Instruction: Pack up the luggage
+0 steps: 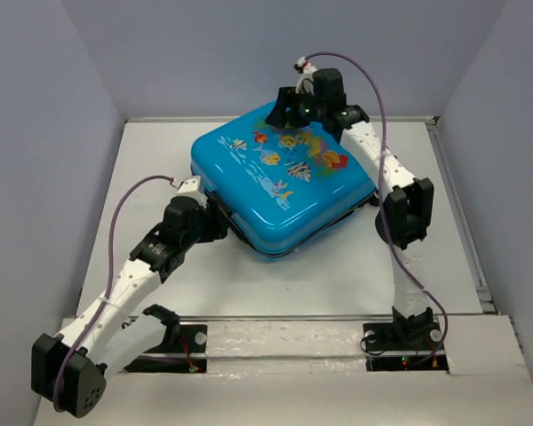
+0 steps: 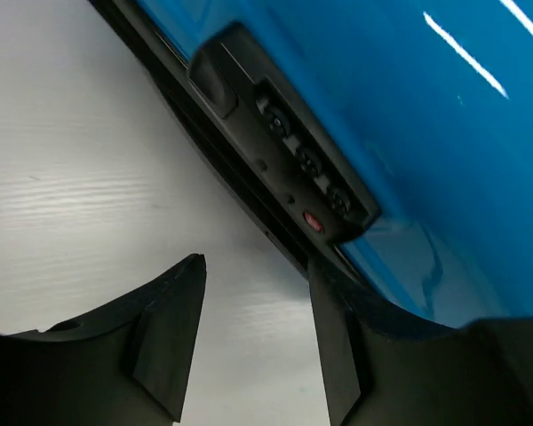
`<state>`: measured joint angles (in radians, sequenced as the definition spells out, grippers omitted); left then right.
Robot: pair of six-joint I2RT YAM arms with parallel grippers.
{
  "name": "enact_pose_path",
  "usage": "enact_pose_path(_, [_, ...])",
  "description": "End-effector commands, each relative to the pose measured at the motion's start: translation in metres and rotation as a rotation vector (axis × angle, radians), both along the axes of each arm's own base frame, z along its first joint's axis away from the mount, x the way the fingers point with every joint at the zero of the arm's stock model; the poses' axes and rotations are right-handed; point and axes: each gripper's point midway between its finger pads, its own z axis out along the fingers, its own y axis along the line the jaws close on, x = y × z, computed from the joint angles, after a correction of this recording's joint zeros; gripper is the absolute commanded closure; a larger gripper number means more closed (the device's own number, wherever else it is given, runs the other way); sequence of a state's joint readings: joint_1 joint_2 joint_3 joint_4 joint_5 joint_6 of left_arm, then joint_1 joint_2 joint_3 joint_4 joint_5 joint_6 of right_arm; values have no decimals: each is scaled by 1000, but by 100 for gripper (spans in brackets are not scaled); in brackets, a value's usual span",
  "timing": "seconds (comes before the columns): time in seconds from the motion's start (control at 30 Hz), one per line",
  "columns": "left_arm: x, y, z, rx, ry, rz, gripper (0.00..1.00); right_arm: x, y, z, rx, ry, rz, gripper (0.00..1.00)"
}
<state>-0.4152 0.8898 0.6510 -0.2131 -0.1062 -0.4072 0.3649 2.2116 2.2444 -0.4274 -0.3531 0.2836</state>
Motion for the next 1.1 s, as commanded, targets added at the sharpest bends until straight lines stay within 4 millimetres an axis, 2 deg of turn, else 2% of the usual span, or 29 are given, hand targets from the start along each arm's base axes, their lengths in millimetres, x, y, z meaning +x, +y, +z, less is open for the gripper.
enact_pose_path(0.0, [-27, -57, 27, -254, 16, -202, 39, -87, 71, 53, 118, -9, 309, 29])
enact_pose_path(0.07, [-26, -56, 42, -267, -29, -199, 37, -92, 60, 59, 87, -31, 276, 25])
enact_pose_path(0.1, [-23, -56, 53, -276, -57, -197, 36, -106, 51, 76, 84, -58, 272, 25])
enact_pose_path(0.2, [-16, -55, 77, -293, -127, -182, 35, -129, 33, 98, 69, -120, 252, 25])
enact_pose_path(0.23, [-12, -52, 86, -294, -156, -160, 35, -155, 21, 132, 96, -196, 257, 28])
enact_pose_path(0.27, [-10, -49, 90, -294, -177, -141, 34, -166, 15, 97, 77, -135, 251, 29])
enact_pose_path(0.3, [-8, -41, 91, -289, -197, -95, 32, -189, 1, 128, 113, -224, 239, 37])
enact_pose_path(0.33, [-8, -41, 88, -293, -191, -91, 31, -187, 2, 95, 96, -169, 236, 44])
enact_pose_path(0.37, [-3, -32, 93, -288, -225, -39, 30, -213, -14, 75, 95, -141, 211, 50])
enact_pose_path(0.4, [-3, -31, 88, -289, -225, -32, 29, -221, -22, 73, 115, -163, 177, 82])
enact_pose_path(0.43, [-2, -30, 88, -295, -231, -27, 28, -235, -25, 63, 125, -155, 175, 92])
enact_pose_path(0.47, [1, -30, 91, -307, -242, -17, 27, -261, -32, 72, 156, -196, 186, 93])
enact_pose_path(0.5, [4, -32, 91, -316, -245, -20, 27, -269, -39, 28, 122, -124, 147, 93])
enact_pose_path(0.57, [14, -33, 92, -326, -243, -9, 26, -290, -41, 7, 122, -112, 140, 93])
enact_pose_path(0.6, [20, -33, 103, -342, -272, -7, 26, -297, -50, 5, 130, -124, 116, 93])
enact_pose_path(0.63, [32, -26, 119, -344, -305, 25, 25, -297, -60, -19, 103, -85, 59, 93])
enact_pose_path(0.67, [39, -20, 130, -341, -331, 52, 23, -297, -68, -24, 108, -64, 2, 93])
enact_pose_path(0.7, [47, -13, 158, -353, -387, 78, 21, -292, -91, -28, 81, -64, -135, 92])
enact_pose_path(0.73, [55, -5, 170, -358, -408, 101, 20, -290, -103, -37, 64, -45, -205, 91])
enact_pose_path(0.77, [73, 11, 170, -348, -402, 137, 20, -287, -115, -39, 50, -43, -270, 91])
enact_pose_path(0.8, [85, 22, 179, -340, -415, 169, 19, -286, -121, -40, 43, -31, -312, 91])
enact_pose_path(0.83, [110, 33, 190, -337, -407, 173, 19, -281, -134, -45, -2, -15, -390, 90])
enact_pose_path(0.87, [123, 36, 189, -324, -383, 177, 18, -278, -140, -48, -24, -2, -431, 90])
enact_pose_path(0.9, [136, 40, 215, -314, -421, 172, 17, -273, -150, -54, -63, 4, -488, 90])
enact_pose_path(0.93, [165, 41, 191, -290, -351, 179, 17, -267, -153, -64, -98, 28, -514, 90])
enact_pose_path(1.0, [191, 46, 176, -253, -292, 185, 16, -258, -159, -73, -126, 52, -544, 90])
enact_pose_path(1.03, [217, 48, 166, -236, -257, 181, 16, -251, -165, -81, -144, 71, -572, 90])
enact_pose_path(1.07, [229, 45, 159, -234, -239, 165, 16, -248, -168, -86, -156, 83, -584, 91])
